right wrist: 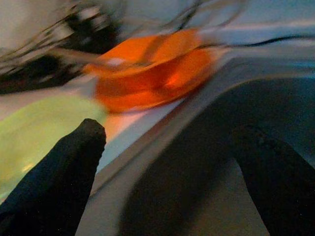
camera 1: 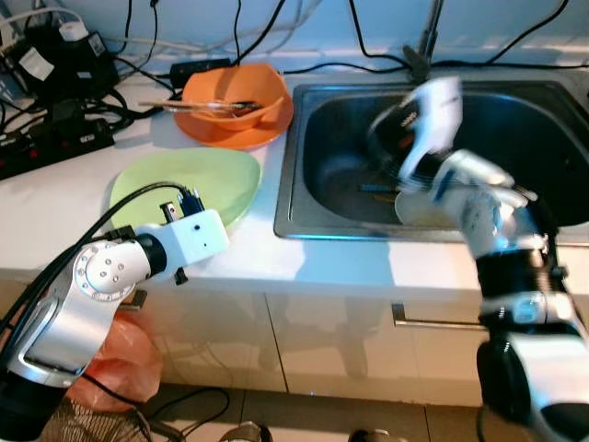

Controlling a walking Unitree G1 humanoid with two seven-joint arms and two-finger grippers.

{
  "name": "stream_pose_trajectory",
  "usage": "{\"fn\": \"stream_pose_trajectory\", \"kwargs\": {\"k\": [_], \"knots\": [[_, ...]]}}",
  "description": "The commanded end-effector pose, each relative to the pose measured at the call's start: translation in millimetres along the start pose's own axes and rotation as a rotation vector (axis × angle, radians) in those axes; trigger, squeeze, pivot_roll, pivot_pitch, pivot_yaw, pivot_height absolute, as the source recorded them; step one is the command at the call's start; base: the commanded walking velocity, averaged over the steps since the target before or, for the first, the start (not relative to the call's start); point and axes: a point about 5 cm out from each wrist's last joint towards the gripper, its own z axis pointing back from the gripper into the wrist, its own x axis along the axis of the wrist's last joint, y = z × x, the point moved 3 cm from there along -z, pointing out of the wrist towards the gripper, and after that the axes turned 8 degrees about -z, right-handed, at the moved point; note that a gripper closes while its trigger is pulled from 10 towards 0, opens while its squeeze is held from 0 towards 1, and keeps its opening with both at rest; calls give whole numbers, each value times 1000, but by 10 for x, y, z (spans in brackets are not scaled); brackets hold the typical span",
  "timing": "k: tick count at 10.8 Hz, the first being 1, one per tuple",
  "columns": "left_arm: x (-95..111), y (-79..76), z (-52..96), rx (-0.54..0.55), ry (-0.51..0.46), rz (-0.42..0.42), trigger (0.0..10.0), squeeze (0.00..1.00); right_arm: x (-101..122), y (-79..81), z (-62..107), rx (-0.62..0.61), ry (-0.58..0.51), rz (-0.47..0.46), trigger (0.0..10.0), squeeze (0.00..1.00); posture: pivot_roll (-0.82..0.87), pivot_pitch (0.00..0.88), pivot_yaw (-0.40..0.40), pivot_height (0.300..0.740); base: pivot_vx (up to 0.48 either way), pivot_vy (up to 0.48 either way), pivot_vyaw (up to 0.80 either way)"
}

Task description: Kitchen organization

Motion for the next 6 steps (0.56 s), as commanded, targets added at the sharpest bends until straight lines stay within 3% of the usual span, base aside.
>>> {"fn": "stream_pose_trajectory", "kwargs": {"k": [1,4,6], "knots": [[-196,-167,-33,-67,91,30,0,0,-10,61,32,55,28,1,10000,0,99,108,74,740,0,0,0],[-181,-186,-48,-68,82,23,0,0,-211,205,227,239,186,29,10000,0,97,108,73,740,0,0,0],[-180,-202,-54,-69,75,10,0,0,-284,220,323,302,252,54,10000,0,95,112,76,740,0,0,0]]}}
